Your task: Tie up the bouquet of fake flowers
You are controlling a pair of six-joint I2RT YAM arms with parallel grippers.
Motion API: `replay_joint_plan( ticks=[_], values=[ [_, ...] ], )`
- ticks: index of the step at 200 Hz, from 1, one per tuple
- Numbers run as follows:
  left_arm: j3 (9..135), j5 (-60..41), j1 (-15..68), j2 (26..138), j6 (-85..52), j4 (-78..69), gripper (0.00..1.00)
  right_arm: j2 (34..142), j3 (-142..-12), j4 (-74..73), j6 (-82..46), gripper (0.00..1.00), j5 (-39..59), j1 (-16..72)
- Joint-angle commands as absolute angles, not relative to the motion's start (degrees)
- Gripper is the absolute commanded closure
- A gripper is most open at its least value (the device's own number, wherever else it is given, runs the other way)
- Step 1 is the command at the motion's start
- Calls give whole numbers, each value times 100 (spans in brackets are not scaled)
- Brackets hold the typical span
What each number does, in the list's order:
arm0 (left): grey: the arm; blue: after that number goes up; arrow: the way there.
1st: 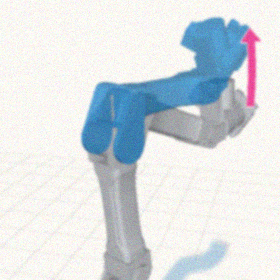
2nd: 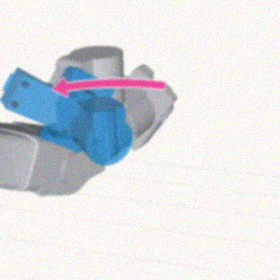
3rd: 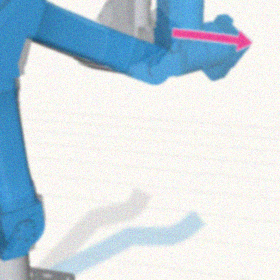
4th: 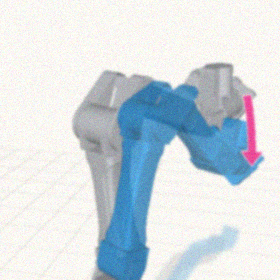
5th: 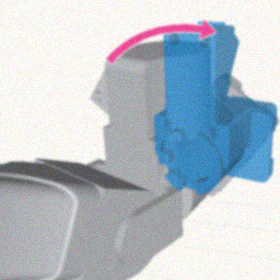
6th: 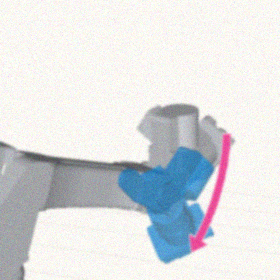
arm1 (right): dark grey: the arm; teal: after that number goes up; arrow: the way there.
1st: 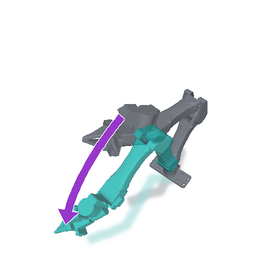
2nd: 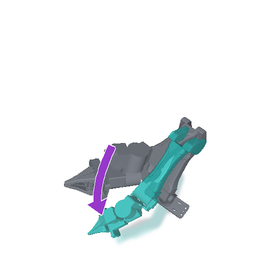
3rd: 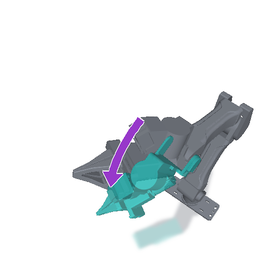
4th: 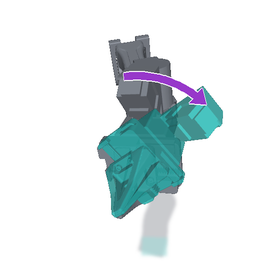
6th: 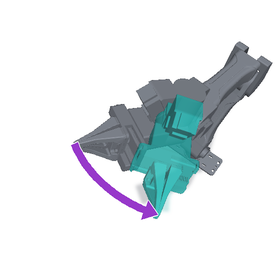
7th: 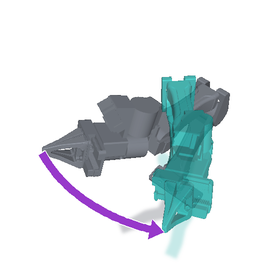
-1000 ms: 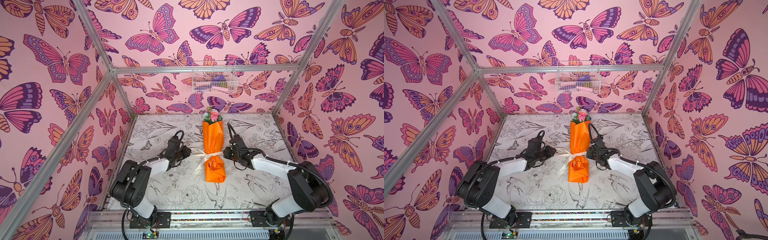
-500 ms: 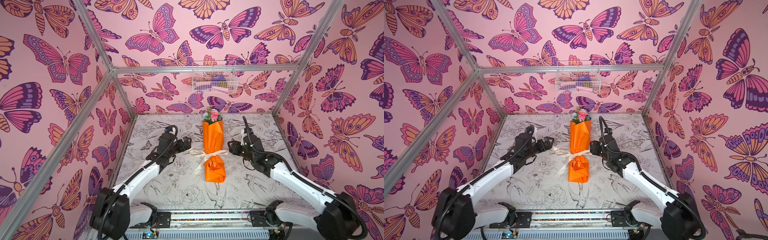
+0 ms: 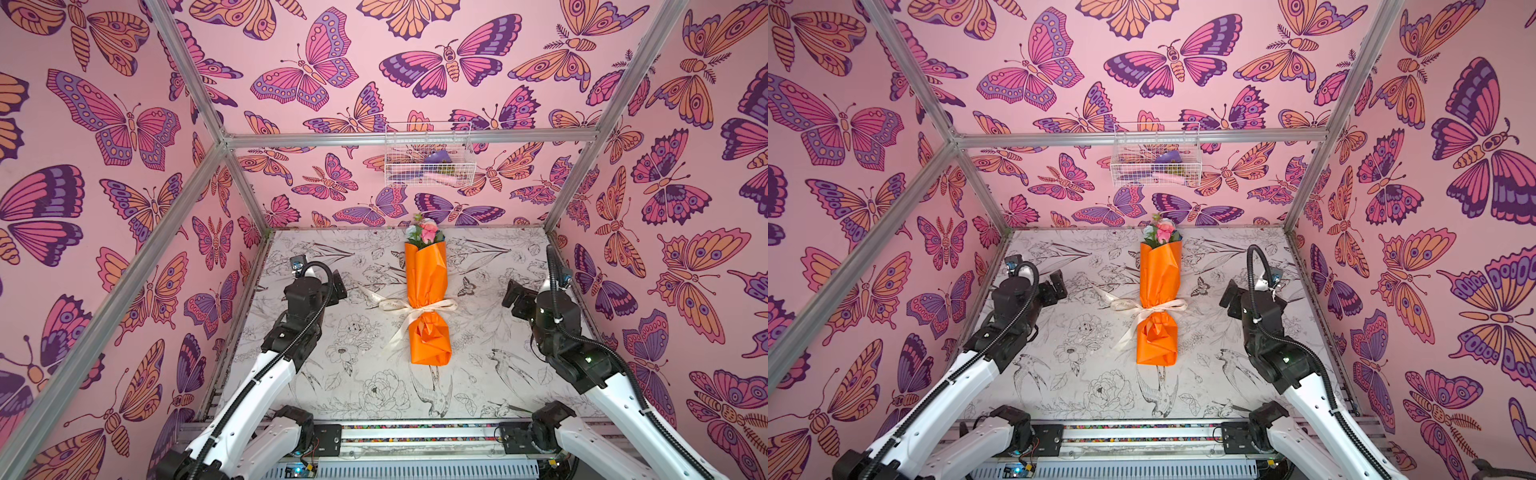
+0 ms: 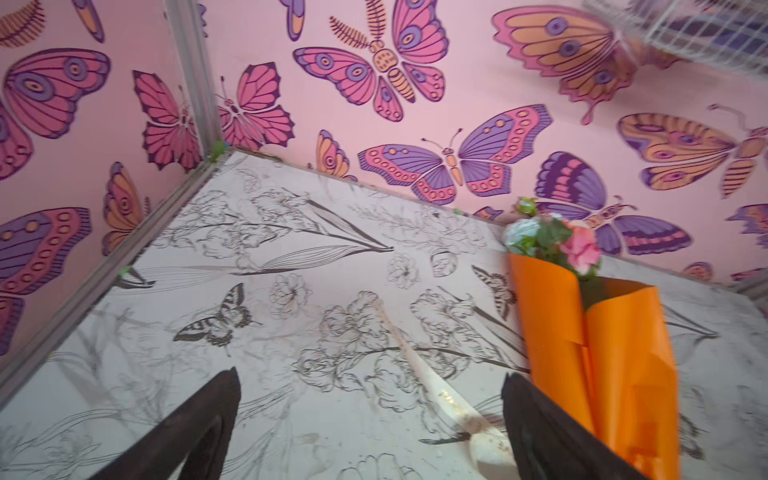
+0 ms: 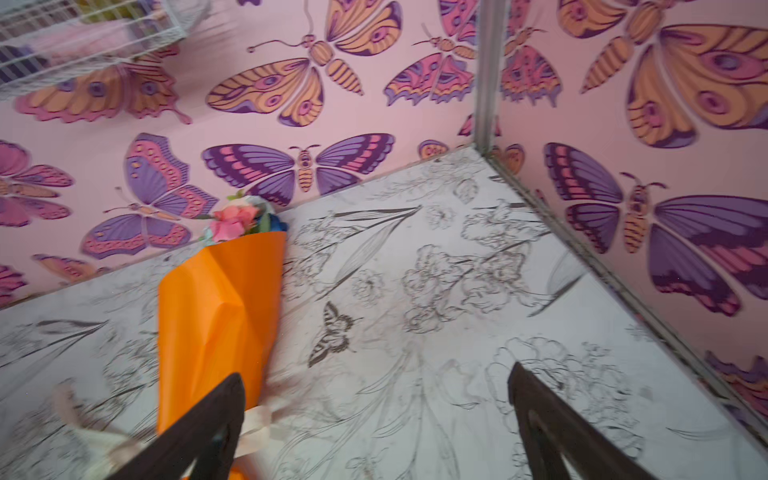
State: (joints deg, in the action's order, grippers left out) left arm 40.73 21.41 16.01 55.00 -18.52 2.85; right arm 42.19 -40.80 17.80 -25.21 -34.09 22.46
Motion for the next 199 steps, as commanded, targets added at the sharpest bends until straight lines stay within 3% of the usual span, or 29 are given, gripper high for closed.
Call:
replay_joint_plan(
  ticks=[1, 62, 103, 139, 175, 187, 199],
  values=[
    [3851, 2579, 1361, 5632, -1290, 53, 0, 4281, -3829, 1748, -2037, 1, -4067, 1825],
    [2444, 2322, 514, 6197, -187, -2009, 0, 4542, -2609, -373, -946, 1, -4033, 1151],
    [1676, 1170, -8, 6794, -215, -3398, 0, 4898, -1958, -1802, -163, 1, -4031, 1056],
    [1494, 437, -87, 7234, 26, -4686, 0, 5183, -1841, -2082, -237, 1, -3829, 951],
    [1376, -19, -95, 8695, 90, -6341, 0, 5481, -1822, -2288, -202, 1, -3561, 910],
    [1509, -90, -96, 8968, 174, -6406, 0, 5547, -1777, -2425, -216, 1, -3525, 902],
    [1703, -276, -96, 8709, 173, -5556, 0, 5612, -1732, -2541, -286, 1, -3546, 888]
  ],
)
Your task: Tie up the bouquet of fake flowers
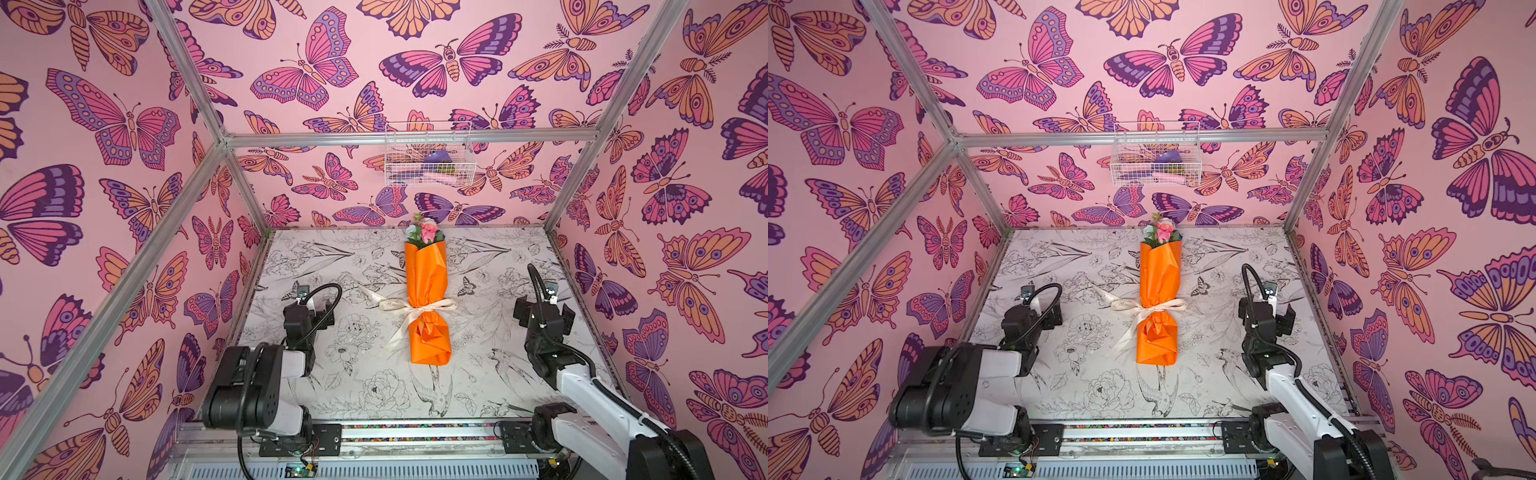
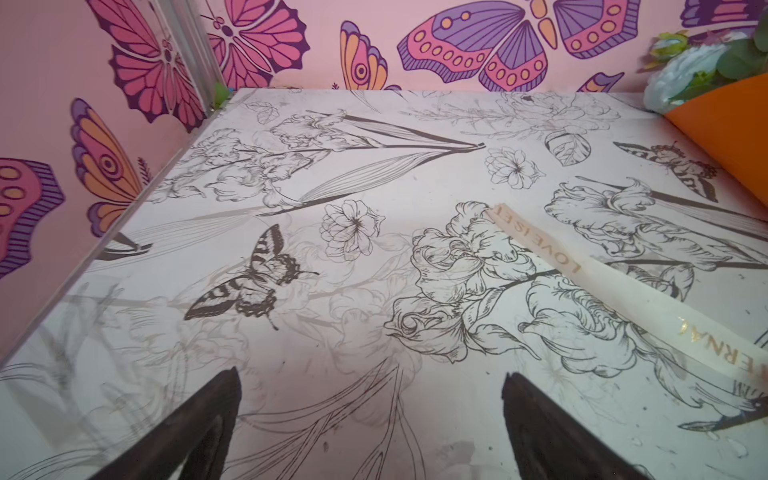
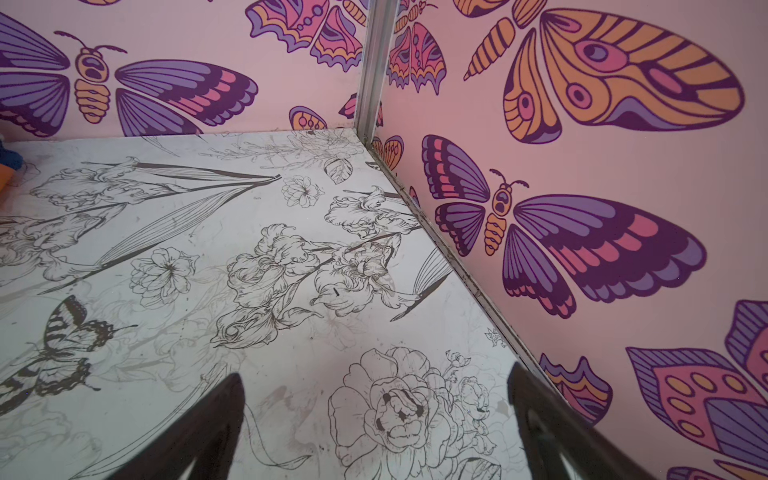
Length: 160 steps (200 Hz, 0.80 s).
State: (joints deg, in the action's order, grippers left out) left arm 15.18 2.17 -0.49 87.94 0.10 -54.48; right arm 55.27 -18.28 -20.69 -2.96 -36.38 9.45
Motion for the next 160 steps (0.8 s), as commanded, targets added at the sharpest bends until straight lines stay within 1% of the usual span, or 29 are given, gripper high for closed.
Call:
replay_joint_plan(
  ticks=[1, 17, 31, 44, 59, 74, 85, 99, 114, 131, 160],
  values=[
    [1713, -296, -96, 8701, 183, -5529, 0, 5619, -1727, -2545, -297, 1, -3553, 888],
    [1822, -535, -106, 8915, 277, -5646, 0, 5733, -1660, -2777, -422, 1, -3611, 877],
    [2242, -363, -165, 8751, 79, -4764, 0, 5858, -1586, -2989, -456, 1, -3512, 854],
    [2099, -509, -258, 8920, 73, -5333, 0, 6015, -1544, -3197, -335, 1, -3304, 852],
    [2146, -953, -325, 8780, 128, -5001, 0, 6236, -1505, -3486, -155, 1, -3098, 840],
    [2013, -1263, -401, 8916, 176, -5485, 0, 6486, -1487, -3761, -47, 1, -2811, 802],
    [2069, -1274, -404, 8818, 167, -5221, 0, 6687, -1494, -3938, -7, 1, -2539, 755],
    [2014, -1274, -404, 8901, 177, -5459, 0, 6894, -1563, -4105, 81, 1, -2317, 739],
    [2048, -1273, -404, 8846, 176, -5307, 0, 7153, -1606, -4428, 176, 1, -2123, 680],
    [2028, -1274, -404, 8860, 188, -5377, 0, 7293, -1892, -4008, 208, 1, -1749, 612],
    [2030, -1273, -404, 8867, 185, -5368, 0, 7397, -1990, -3939, 236, 1, -1236, 547]
  ],
)
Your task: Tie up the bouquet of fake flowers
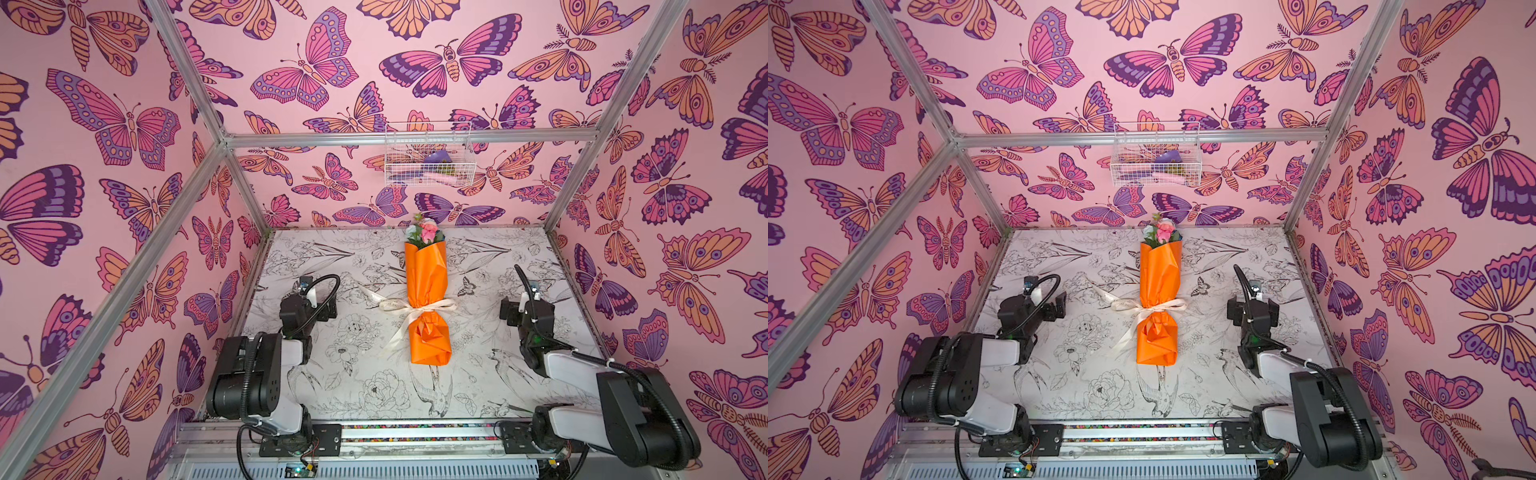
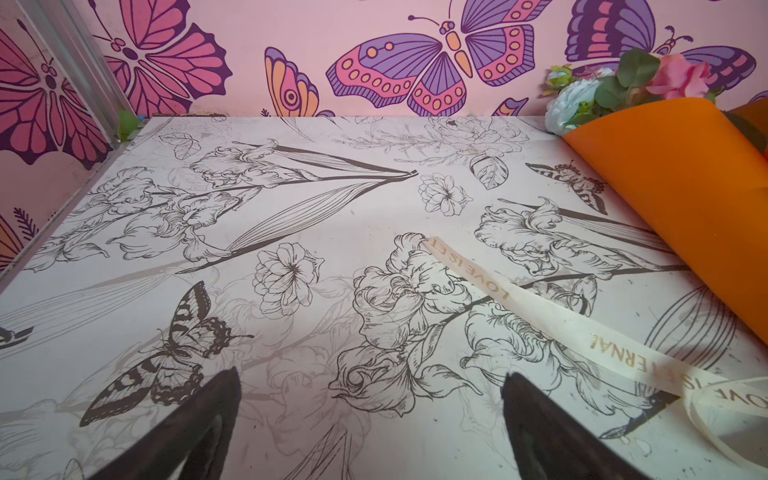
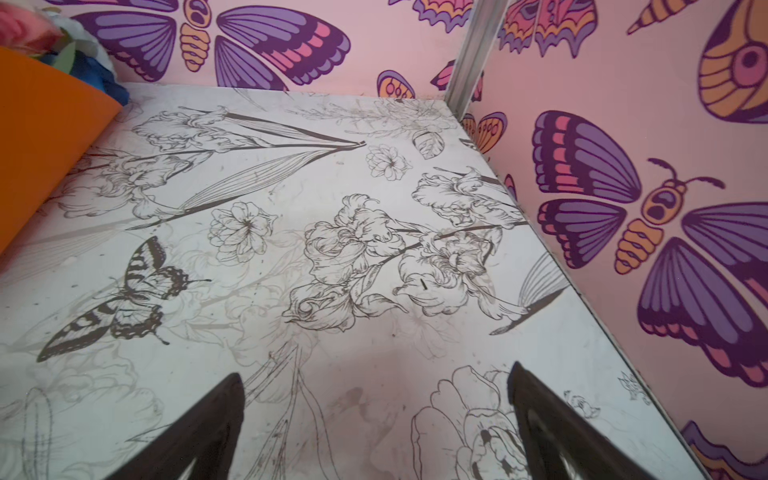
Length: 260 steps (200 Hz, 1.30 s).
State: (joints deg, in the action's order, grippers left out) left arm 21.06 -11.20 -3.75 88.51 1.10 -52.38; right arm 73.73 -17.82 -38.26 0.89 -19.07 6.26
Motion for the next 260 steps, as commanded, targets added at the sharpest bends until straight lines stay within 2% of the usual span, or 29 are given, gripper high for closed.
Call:
replay_joint_plan(
  ticks=[1, 22, 82, 109, 133, 150, 161, 260],
  values=[
    [2030, -1274, -404, 8863, 185, -5374, 0, 7399, -1979, -3969, 228, 1, -1225, 542],
    [2022, -1274, -409, 8869, 185, -5392, 0, 7668, -1787, -4747, 95, 1, -756, 510],
    [2021, -1274, -404, 8877, 185, -5394, 0, 8805, -1891, -5755, -59, 1, -1010, 405],
    [2022, -1272, -404, 8877, 190, -5389, 0, 8648, -2142, -4997, -665, 1, -1759, 221],
    [2021, -1274, -404, 8876, 186, -5391, 0, 8648, -2162, -4940, -587, 1, -1654, 220],
    [2021, -1272, -404, 8877, 185, -5389, 0, 8659, -2320, -4645, -303, 1, -862, 203],
    [2026, -1272, -404, 8875, 185, -5389, 0, 8640, -2313, -4622, -315, 1, -716, 145],
    [2029, -1272, -404, 8870, 193, -5388, 0, 8640, -2314, -4632, -308, 1, -717, 141]
  ],
)
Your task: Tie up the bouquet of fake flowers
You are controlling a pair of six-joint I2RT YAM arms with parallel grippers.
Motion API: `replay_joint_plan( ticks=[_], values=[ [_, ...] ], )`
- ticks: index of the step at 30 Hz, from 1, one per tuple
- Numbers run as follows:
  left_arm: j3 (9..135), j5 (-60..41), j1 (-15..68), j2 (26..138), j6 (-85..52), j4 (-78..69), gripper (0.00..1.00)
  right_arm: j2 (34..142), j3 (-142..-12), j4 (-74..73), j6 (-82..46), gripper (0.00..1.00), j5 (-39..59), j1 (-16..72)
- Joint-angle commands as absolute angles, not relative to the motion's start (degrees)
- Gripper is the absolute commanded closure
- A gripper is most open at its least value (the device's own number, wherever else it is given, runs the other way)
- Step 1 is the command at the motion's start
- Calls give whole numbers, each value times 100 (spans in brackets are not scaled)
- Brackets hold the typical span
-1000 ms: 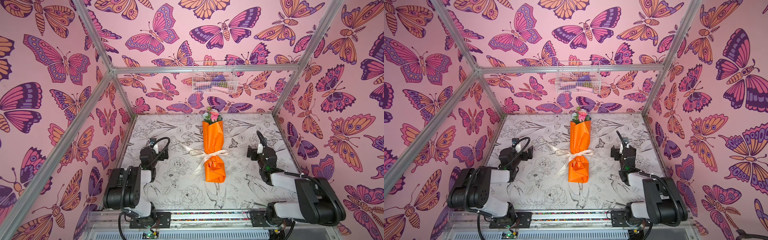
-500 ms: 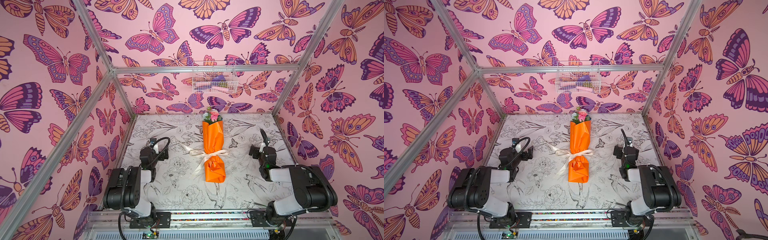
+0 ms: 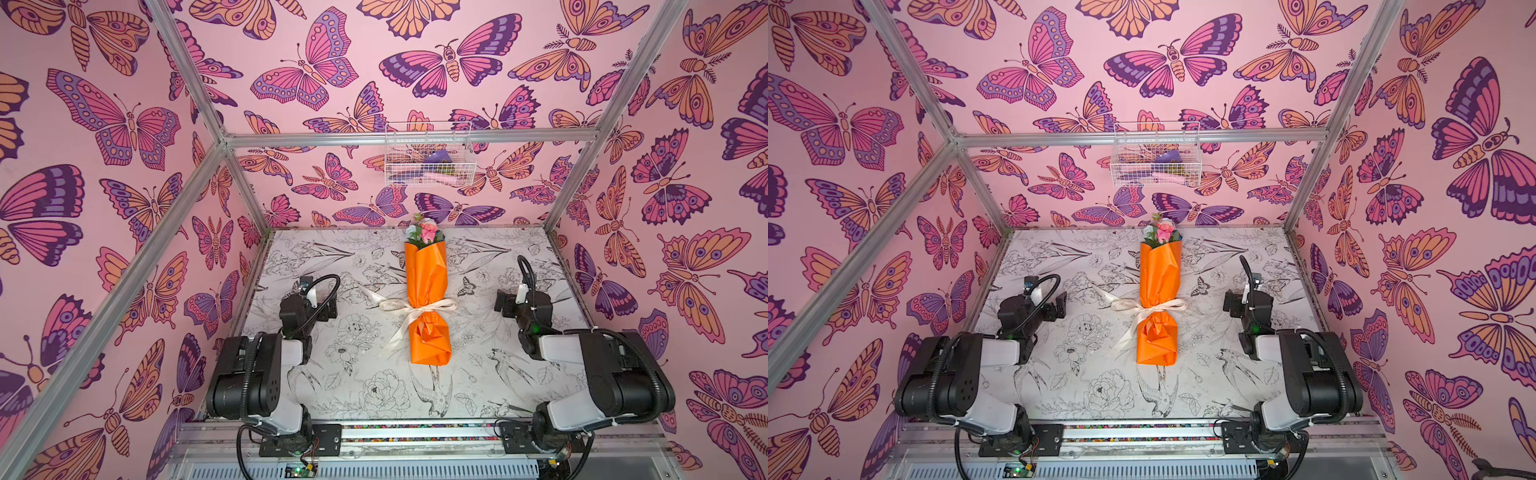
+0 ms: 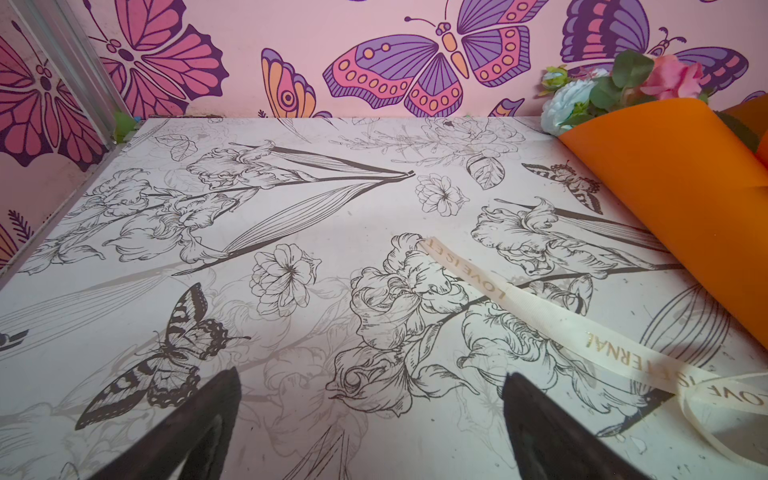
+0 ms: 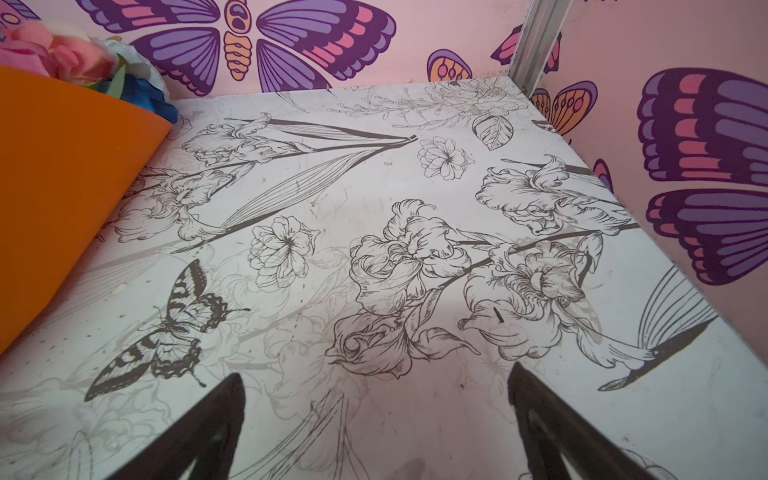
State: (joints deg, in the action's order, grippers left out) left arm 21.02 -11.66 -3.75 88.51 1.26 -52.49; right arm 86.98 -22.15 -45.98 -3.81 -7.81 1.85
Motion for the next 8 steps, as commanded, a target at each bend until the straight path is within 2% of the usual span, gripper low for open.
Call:
replay_joint_plan(
  ticks=[1, 8],
  values=[
    [2030, -1273, -404, 8869, 193, -5388, 0, 8640, -2313, -4632, -308, 1, -714, 145],
    [2030, -1266, -403, 8881, 204, -5384, 0, 8639, -2312, -4626, -308, 1, -719, 144]
  ],
)
